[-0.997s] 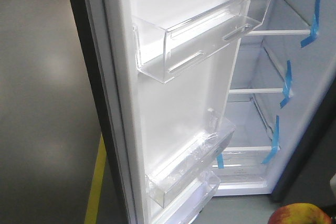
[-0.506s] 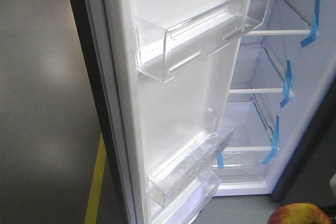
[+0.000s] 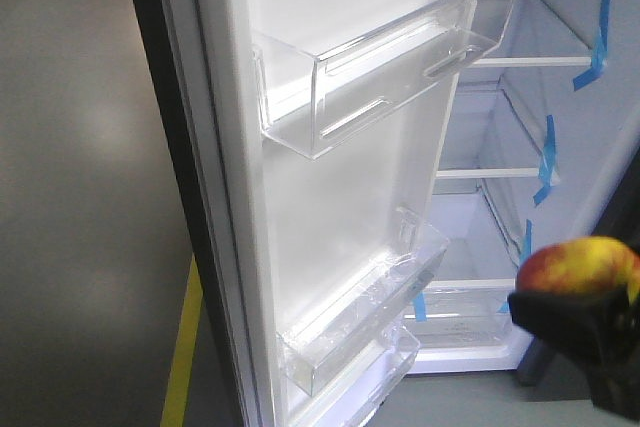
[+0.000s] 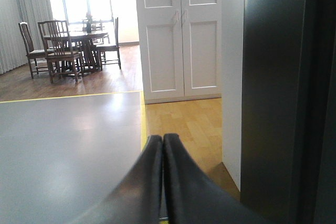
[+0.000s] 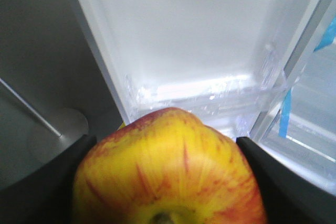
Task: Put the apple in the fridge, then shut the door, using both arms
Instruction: 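Raise the right gripper with the apple above the upper door bin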
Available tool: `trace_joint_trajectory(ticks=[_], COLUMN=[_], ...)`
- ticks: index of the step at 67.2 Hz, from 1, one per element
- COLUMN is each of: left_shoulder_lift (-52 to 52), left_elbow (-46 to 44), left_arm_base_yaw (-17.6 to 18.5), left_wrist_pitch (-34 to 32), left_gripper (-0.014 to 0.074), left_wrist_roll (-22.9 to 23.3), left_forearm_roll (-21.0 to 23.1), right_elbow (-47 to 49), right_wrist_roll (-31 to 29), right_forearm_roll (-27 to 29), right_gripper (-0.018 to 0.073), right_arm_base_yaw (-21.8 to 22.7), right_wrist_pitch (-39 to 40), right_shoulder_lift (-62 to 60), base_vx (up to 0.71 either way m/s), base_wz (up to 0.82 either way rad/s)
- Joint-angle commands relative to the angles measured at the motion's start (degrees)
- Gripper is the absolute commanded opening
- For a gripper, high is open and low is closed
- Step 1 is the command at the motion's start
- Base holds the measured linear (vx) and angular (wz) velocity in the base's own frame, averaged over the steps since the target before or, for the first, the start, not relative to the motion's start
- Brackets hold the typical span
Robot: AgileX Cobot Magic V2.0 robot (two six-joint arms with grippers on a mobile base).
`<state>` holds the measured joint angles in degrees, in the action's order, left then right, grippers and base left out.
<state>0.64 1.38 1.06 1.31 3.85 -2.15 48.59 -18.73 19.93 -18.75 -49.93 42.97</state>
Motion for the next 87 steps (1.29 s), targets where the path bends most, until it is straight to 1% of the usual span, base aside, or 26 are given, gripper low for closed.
trace_joint_trajectory(ticks=[1, 12, 23, 42, 54, 65, 78, 87], left_shoulder_lift=[0.84, 0.84, 0.84, 0.84, 0.84, 0.84, 0.84, 0.84], left_elbow=[-0.97, -0.97, -0.97, -0.97, -0.97, -0.97, -0.97, -0.97], left_arm_base_yaw=[0.08, 0.08, 0.08, 0.08, 0.08, 0.08, 0.08, 0.08], left_wrist_pitch=[-4.07, -4.07, -4.07, -4.07, -4.07, -4.07, -4.07, -4.07], left_gripper=[-0.0006, -0.0006, -0.0006, -0.0006, -0.0006, -0.0006, -0.0006, -0.0006], left_wrist_roll=[0.02, 0.02, 0.02, 0.02, 0.02, 0.02, 0.02, 0.02], left_forearm_roll=[0.5, 0.5, 0.5, 0.5, 0.5, 0.5, 0.5, 0.5], right_elbow=[8.83, 23.02, 37.74, 55.0, 62.38, 66.18, 67.49, 67.49], right_wrist_roll=[-0.32, -0.32, -0.32, -0.32, -0.32, -0.32, -0.59, -0.59], right_forearm_roll=[0.24, 0.29, 0.34, 0.34, 0.28, 0.22, 0.01, -0.17], right_gripper=[0.0029, 0.0034, 0.0039, 0.0048, 0.0055, 0.0062, 0.0071, 0.0105], right_arm_base_yaw=[-0.02, -0.02, -0.02, -0.02, -0.02, -0.02, -0.02, -0.02], right_wrist_pitch=[4.13, 3.43, 1.05, 0.17, -0.41, -0.59, -0.57, -2.3], right_shoulder_lift=[4.5, 13.5, 22.08, 34.15, 41.61, 47.31, 51.53, 52.86], base_vx=[0.0, 0.0, 0.0, 0.0, 0.0, 0.0, 0.0, 0.0], base_wz=[0.0, 0.0, 0.0, 0.0, 0.0, 0.0, 0.0, 0.0])
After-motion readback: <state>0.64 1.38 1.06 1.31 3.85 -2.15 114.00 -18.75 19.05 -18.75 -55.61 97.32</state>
